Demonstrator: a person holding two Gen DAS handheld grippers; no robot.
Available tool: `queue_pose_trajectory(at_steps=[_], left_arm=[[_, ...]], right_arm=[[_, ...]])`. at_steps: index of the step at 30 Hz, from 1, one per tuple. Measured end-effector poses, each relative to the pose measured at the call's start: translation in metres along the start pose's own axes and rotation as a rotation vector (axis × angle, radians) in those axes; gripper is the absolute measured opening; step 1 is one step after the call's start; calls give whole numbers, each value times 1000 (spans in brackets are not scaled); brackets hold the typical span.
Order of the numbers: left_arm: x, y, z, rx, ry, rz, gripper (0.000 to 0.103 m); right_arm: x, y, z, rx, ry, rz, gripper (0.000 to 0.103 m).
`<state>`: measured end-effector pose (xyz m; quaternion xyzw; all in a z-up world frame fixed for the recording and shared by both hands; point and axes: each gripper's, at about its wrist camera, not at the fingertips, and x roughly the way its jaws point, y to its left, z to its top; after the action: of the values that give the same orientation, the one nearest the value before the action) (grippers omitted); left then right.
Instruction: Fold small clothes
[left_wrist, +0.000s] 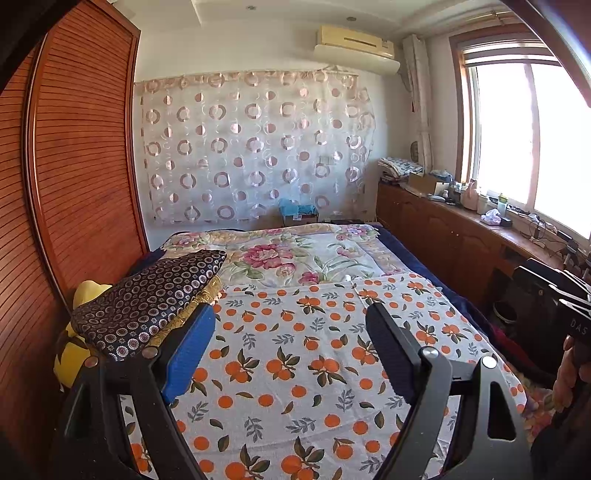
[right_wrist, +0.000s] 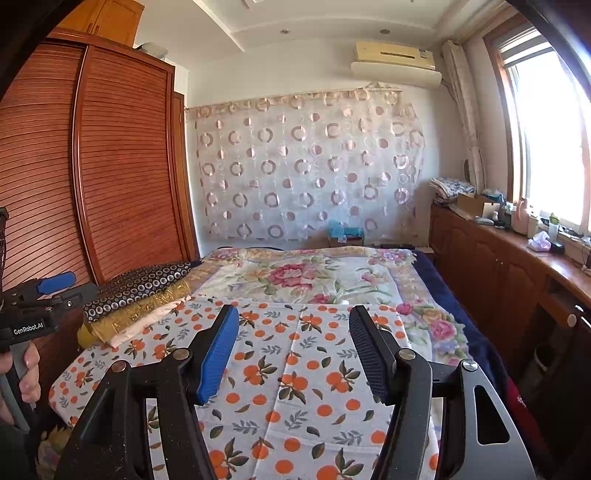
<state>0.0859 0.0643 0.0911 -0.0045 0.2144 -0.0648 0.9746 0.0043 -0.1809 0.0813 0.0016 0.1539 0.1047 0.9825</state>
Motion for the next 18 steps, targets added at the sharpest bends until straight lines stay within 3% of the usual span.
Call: queue_pose_trajectory(at_steps=[18], left_arm=[[-3, 5, -6, -8, -8, 11, 84]], right_arm=[[18, -11, 0, -1, -5, 0, 64]])
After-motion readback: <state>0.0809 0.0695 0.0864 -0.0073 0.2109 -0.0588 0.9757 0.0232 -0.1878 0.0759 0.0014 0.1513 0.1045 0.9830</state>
